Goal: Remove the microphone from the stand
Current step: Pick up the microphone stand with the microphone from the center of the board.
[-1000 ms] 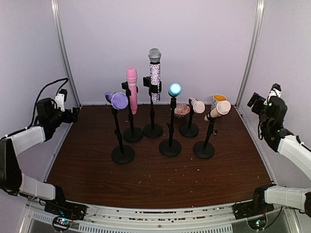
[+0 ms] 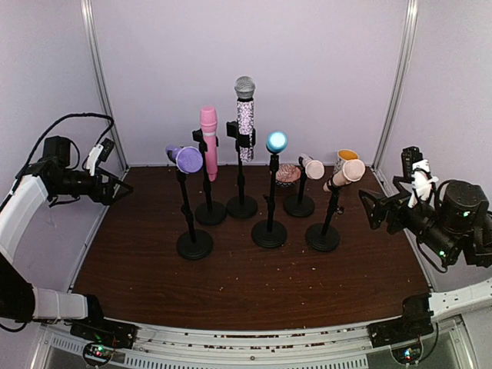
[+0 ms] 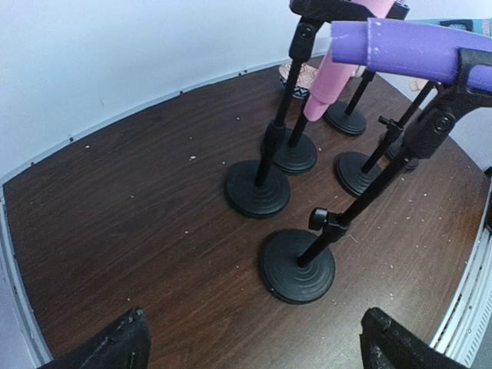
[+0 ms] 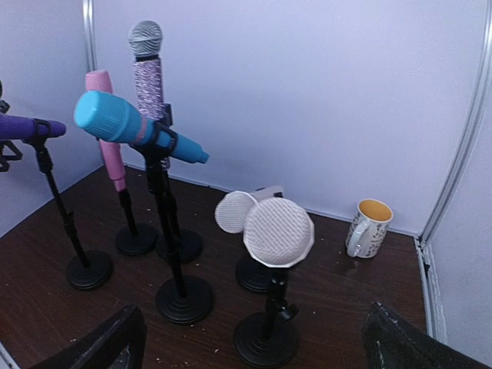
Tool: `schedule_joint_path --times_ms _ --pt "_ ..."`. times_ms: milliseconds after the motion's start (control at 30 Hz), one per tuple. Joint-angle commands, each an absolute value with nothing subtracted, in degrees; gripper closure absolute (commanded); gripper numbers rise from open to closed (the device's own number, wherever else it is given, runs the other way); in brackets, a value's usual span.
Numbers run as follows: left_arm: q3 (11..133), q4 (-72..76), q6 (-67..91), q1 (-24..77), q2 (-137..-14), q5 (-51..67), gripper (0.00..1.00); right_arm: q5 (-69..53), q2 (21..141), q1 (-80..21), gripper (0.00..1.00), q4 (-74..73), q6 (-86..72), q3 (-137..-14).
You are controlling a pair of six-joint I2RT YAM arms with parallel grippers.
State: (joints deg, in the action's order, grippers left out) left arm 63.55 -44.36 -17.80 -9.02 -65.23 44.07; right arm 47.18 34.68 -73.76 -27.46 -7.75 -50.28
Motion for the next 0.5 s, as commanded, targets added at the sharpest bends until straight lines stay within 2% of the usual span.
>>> schedule_joint_path --times_ms 0,200,467 --pt "65.6 -46.4 -20.3 -7.2 -65.5 47.9 0.02 60.7 44.4 -84.8 0.0 -25.3 -2.4 -57.2" --pt "65.9 -47.3 -20.7 -4.2 -64.0 48.8 0.02 50.9 61.1 -88.8 0.0 -13.9 3.7 -67.6" --pt "65.5 -47.9 -19.9 -3.0 -61.6 51.8 0.02 33.2 81.3 -84.4 0.0 3.4 8.5 -77.6"
